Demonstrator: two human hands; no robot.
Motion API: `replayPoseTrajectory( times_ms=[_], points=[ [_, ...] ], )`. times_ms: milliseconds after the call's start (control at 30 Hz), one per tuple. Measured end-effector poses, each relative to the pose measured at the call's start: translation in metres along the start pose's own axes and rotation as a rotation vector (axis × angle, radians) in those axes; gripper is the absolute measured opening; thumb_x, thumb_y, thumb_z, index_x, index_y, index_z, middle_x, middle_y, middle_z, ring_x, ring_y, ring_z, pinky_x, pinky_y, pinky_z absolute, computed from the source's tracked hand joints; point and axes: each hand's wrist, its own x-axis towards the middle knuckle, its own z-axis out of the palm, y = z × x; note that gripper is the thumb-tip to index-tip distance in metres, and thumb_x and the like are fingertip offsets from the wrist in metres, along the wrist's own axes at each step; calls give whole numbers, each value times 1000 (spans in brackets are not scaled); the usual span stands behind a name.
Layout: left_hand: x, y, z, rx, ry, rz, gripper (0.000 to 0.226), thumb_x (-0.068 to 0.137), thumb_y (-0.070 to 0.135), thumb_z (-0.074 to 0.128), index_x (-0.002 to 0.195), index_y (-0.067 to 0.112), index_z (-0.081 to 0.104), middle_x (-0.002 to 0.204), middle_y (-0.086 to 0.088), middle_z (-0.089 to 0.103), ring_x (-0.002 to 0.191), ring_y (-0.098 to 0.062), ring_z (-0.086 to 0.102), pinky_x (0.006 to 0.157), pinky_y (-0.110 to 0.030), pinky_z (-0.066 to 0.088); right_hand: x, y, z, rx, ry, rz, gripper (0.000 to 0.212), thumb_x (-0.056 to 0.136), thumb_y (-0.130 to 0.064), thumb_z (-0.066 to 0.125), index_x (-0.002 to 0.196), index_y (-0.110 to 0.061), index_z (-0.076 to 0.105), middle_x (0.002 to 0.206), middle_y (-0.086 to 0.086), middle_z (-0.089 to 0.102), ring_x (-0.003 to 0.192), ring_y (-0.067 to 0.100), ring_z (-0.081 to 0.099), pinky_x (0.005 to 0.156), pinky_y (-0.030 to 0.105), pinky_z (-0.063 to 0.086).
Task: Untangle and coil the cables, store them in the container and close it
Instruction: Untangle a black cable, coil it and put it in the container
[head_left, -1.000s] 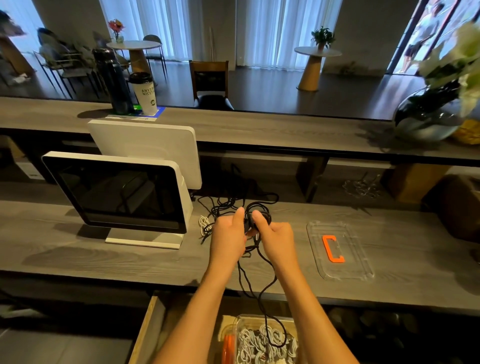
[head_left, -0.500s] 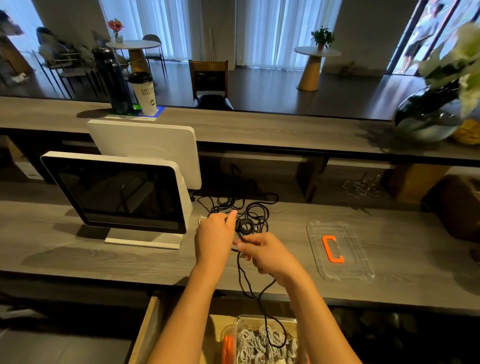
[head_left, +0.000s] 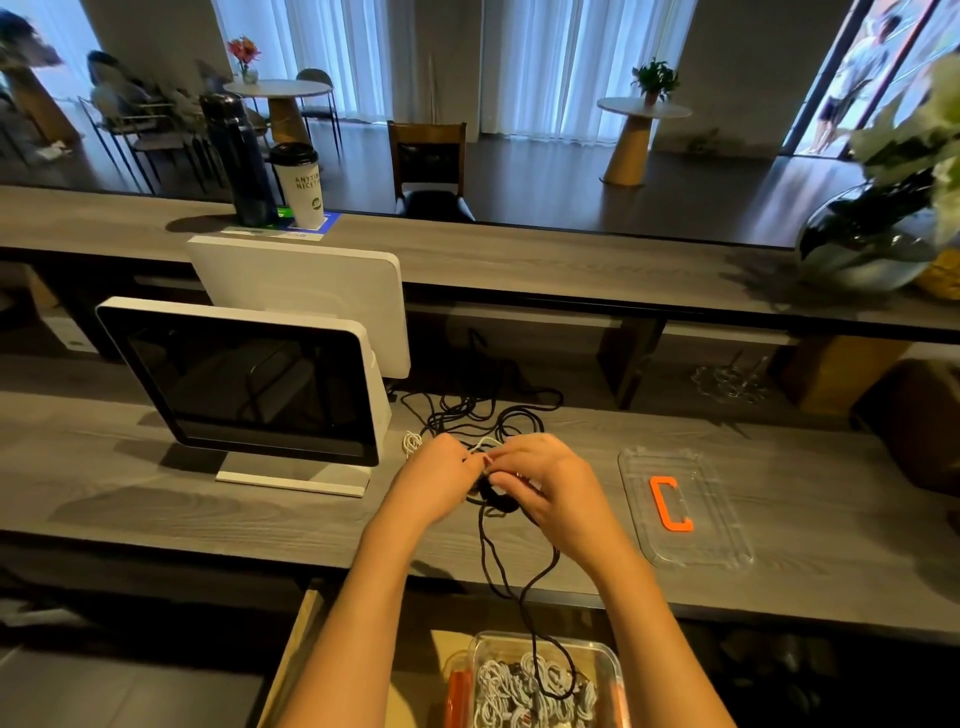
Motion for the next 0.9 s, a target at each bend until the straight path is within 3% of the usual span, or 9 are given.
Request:
replayPoseTrajectory(
  times_ms=[67,133,233,367,467,533,667,800,900],
  points=[
    [-3,3,0,-45,-8,14,47,101,38,48,72,6,66,65,-8,59,62,-24,54,64,-38,45,-1,0,3,257,46,143,17,95,-19,64,105,-23,76,95,-15,72,95,0,65,80,12,48],
    [-4,6,3,3,33,34,51,102,42,46,76,5,68,66,-7,62,64,-24,59,69,-39,49,1,-1,6,358,115,242,15,95,-16,64,95,-21,78,84,-15,74,86,2,69,75,16,53],
    [-7,10,8,37,94,100,54,101,43,47,66,5,63,58,-5,54,56,-20,50,64,-37,45,3,1,6,464,156,351,16,94,-16,65,88,-15,79,76,-4,75,77,10,72,69,29,59],
    [-8,14,14,54,138,213,55,104,43,42,65,9,62,61,-5,55,62,-23,53,65,-38,44,4,1,2,763,206,600,17,93,-10,64,83,-5,78,71,10,72,65,17,68,56,26,54],
    [-15,22,13,151,181,395,44,107,35,35,88,11,67,82,-11,66,81,-28,61,77,-44,49,2,-1,0,969,171,757,17,92,-16,65,86,-4,76,76,9,70,71,18,64,61,26,52],
    [-19,21,14,126,269,511,39,107,31,38,97,9,68,83,-12,67,79,-30,63,75,-47,51,1,-2,-3,1050,159,836,15,91,-20,67,91,-10,77,85,8,73,80,18,66,71,30,54],
    [-17,9,17,109,429,687,51,100,45,32,84,12,68,65,-4,62,59,-24,60,53,-38,49,0,-2,-9,1170,58,895,18,86,-27,71,96,-13,77,100,12,74,97,25,68,91,43,55],
    [-12,3,13,119,567,865,51,100,48,40,69,14,63,58,3,56,53,-15,53,46,-32,44,-2,-9,-13,1420,-69,955,21,83,-25,70,98,-10,74,92,16,74,77,23,72,56,24,59],
    [-7,-3,12,32,558,821,50,99,52,42,73,16,66,63,5,58,59,-12,53,51,-32,43,-2,-9,-10,1436,-4,813,26,78,-20,69,96,-3,72,88,13,71,73,19,69,57,21,57]
  ],
)
